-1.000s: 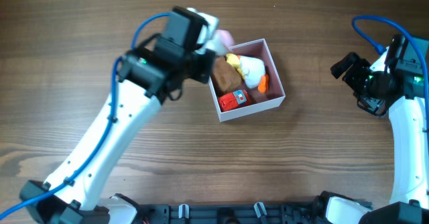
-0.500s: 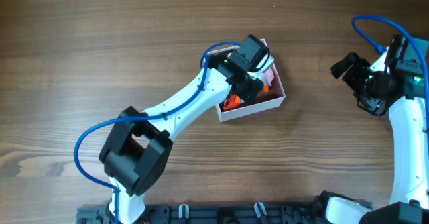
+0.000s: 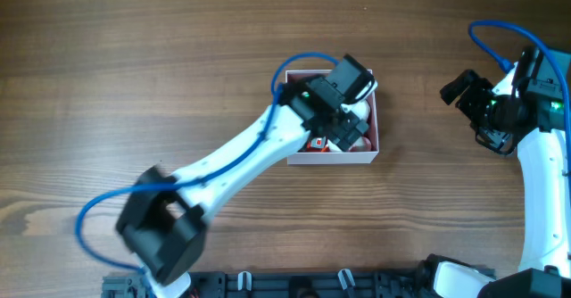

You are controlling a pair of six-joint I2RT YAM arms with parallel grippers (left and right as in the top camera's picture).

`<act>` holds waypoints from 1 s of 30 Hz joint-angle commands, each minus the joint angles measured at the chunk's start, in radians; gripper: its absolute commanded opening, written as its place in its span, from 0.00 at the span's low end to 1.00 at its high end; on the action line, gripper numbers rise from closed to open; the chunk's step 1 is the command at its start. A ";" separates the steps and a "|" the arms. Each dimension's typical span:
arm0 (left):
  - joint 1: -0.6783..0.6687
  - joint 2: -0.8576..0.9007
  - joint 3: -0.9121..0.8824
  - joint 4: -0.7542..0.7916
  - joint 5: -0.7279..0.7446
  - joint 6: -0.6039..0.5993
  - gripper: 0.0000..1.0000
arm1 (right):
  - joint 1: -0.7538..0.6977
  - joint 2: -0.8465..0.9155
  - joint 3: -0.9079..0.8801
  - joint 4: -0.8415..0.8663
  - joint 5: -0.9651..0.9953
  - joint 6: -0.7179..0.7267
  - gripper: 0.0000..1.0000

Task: Pack container

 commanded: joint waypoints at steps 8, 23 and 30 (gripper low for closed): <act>0.206 -0.195 0.001 -0.357 -0.158 -0.436 0.33 | -0.001 0.001 -0.003 0.000 -0.013 0.010 1.00; 0.738 -0.188 0.000 -0.436 -0.035 -0.546 1.00 | -0.001 0.001 -0.003 0.000 -0.013 0.010 1.00; 0.738 -0.188 0.000 -0.436 -0.035 -0.546 1.00 | 0.030 -0.070 -0.003 0.003 -0.013 0.010 1.00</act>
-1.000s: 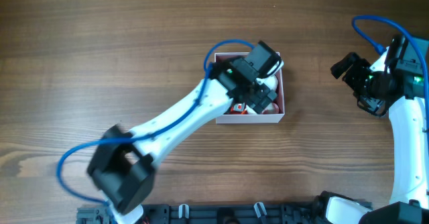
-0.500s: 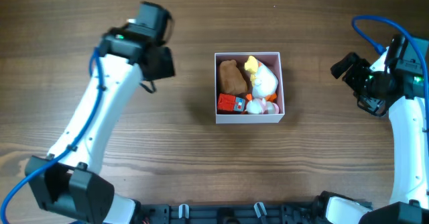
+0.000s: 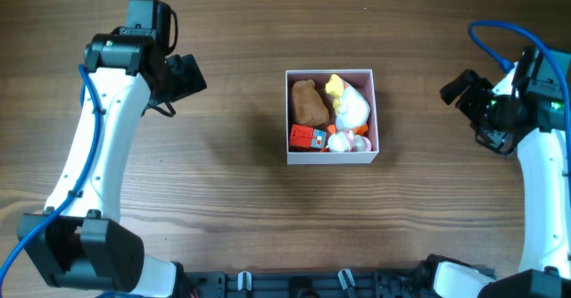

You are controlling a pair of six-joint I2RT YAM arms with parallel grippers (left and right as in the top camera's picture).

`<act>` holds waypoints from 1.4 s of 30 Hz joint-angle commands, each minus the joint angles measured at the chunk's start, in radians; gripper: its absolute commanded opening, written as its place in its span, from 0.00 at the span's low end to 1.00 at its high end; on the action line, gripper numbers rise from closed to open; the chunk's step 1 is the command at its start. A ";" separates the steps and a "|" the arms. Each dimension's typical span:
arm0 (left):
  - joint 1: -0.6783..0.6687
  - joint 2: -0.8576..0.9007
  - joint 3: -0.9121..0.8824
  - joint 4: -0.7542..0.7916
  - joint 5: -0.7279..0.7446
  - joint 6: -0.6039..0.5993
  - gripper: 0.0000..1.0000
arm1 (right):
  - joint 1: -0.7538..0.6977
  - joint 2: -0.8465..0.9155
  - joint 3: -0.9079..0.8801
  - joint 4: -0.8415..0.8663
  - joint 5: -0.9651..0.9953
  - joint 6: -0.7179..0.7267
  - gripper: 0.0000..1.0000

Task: Pack container

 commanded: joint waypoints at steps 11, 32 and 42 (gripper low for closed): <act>0.006 0.008 -0.002 0.000 0.008 -0.016 1.00 | 0.214 -0.906 -0.356 0.180 0.265 -0.375 1.00; 0.006 0.008 -0.002 0.000 0.008 -0.016 1.00 | 0.214 -1.358 -1.028 0.341 0.159 -0.314 1.00; 0.010 0.004 -0.002 0.003 0.008 -0.016 1.00 | 0.214 -1.358 -1.028 0.341 0.159 -0.314 1.00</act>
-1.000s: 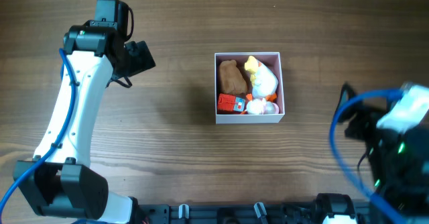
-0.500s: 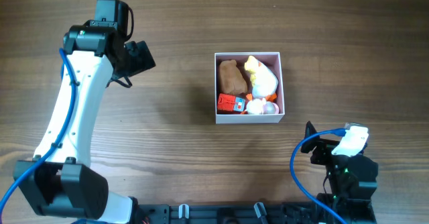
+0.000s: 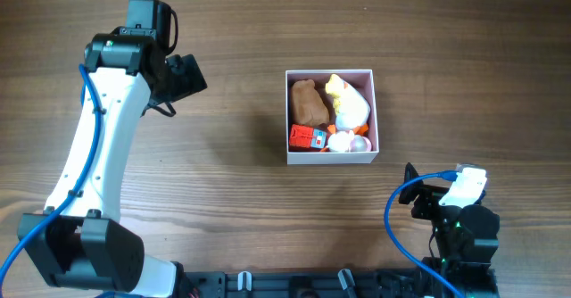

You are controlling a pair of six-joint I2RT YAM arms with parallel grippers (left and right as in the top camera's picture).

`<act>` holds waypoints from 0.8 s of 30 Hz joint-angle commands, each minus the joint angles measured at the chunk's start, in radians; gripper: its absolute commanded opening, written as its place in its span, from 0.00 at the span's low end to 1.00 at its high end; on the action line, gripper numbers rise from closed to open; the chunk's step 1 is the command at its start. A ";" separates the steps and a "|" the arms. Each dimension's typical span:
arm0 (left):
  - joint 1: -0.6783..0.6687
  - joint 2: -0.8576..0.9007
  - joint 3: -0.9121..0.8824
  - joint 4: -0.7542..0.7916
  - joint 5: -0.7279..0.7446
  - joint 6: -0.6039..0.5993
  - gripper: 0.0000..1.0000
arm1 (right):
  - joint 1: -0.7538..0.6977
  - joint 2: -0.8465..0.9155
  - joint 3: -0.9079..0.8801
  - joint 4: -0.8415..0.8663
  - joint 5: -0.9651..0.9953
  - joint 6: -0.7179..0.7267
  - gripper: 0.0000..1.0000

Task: Pack container

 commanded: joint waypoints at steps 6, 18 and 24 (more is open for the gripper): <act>-0.119 -0.211 -0.003 -0.009 -0.056 0.044 1.00 | 0.005 -0.013 -0.010 0.002 -0.012 0.003 1.00; -0.028 -1.140 -0.893 0.546 0.003 0.146 1.00 | 0.005 -0.013 -0.010 0.002 -0.012 0.002 0.99; -0.015 -1.463 -1.286 0.690 0.053 0.142 1.00 | 0.005 -0.013 -0.010 0.002 -0.012 0.002 1.00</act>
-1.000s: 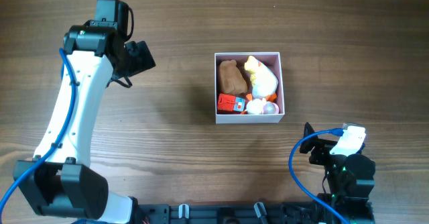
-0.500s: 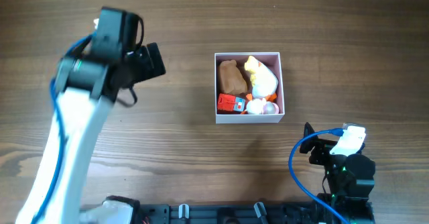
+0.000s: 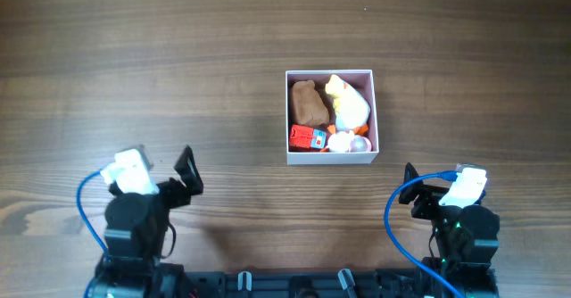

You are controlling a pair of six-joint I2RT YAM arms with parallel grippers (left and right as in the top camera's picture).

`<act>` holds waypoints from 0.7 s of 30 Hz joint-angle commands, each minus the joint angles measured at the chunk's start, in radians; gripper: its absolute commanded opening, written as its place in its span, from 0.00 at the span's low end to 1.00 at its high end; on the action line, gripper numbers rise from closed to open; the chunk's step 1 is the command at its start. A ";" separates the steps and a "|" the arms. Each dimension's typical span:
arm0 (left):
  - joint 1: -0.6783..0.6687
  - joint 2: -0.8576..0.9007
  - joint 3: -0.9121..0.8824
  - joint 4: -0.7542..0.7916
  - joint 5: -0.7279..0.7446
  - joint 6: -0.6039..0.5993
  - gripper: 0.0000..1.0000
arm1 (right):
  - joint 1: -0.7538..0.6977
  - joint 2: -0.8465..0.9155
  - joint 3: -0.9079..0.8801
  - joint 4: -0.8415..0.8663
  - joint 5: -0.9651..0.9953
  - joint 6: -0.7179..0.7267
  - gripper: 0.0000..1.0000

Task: Pack container

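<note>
The white box [image 3: 372, 120] stands right of the table's middle. Inside lie a brown plush toy [image 3: 308, 102], a yellow and white plush [image 3: 346, 102], a red toy [image 3: 309, 138] and a small pink and white piece [image 3: 347, 141]. My left gripper [image 3: 189, 169] is folded back near the front left edge, well away from the box. The right gripper [image 3: 411, 196] is folded back at the front right, below the box's right corner. Both are seen edge-on, so the gap between their fingers does not show. Neither holds anything that I can see.
The wooden table [image 3: 178, 48] surrounds the box. Blue cables loop beside each arm base at the front edge, and a black rail [image 3: 294, 285] runs along that edge.
The left arm has left its raised place at the far left and is now folded down at the front left edge. The right arm and the box's contents are unchanged.
First my left gripper was down inside the box among the toys while the right arm stood out at the far right. Then the left arm stood at the far left with the box uncovered. Later the right arm was folded at the front right, and now the left is folded too.
</note>
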 commanded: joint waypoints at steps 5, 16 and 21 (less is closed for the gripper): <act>0.008 -0.220 -0.220 0.015 0.050 0.016 1.00 | 0.005 -0.006 -0.009 0.000 -0.009 0.002 1.00; 0.008 -0.285 -0.232 -0.029 0.049 0.017 1.00 | 0.005 -0.006 -0.009 0.000 -0.009 0.002 1.00; 0.008 -0.285 -0.232 -0.029 0.049 0.017 1.00 | 0.005 -0.006 -0.009 0.000 -0.009 0.002 1.00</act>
